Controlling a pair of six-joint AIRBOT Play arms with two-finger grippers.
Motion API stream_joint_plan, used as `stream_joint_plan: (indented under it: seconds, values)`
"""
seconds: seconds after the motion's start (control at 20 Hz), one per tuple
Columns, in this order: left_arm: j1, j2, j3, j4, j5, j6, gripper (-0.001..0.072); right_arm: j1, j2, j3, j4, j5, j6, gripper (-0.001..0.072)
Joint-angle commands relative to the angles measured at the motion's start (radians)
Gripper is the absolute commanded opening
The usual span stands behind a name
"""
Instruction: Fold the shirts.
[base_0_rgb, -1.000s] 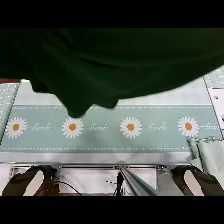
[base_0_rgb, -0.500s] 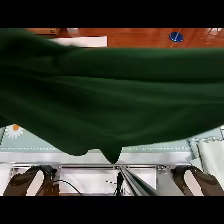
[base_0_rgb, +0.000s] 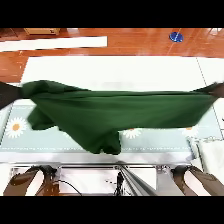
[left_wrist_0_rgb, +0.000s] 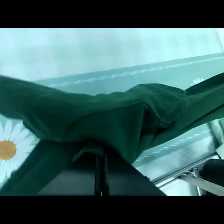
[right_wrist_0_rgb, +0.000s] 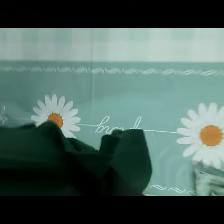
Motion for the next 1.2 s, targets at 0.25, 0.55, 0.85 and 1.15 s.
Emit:
stream_joint_plan:
  seconds: [0.25,0.55,0.85,1.15]
  values:
    - [-0.037,-0.329,-0.36,-0.033,0.475,0.231,0.0022,0.199,-0.486,-0.104,-0.024,-0.532,-0.018,0.0026]
    - [-0.08,-0.562,-0.36,-0.198,0.677,0.336,0.0026,0.228,-0.613,-0.104,-0.004,-0.732,-0.018,0.0026]
    - [-0.045,-0.595,-0.315,-0.217,0.542,0.354,0.0404,0.228,-0.607,-0.104,-0.014,-0.733,-0.021,0.0027]
    - [0.153,-0.476,-0.216,-0.069,0.063,0.228,0.0404,0.228,-0.547,-0.104,-0.019,-0.703,-0.08,0.0027]
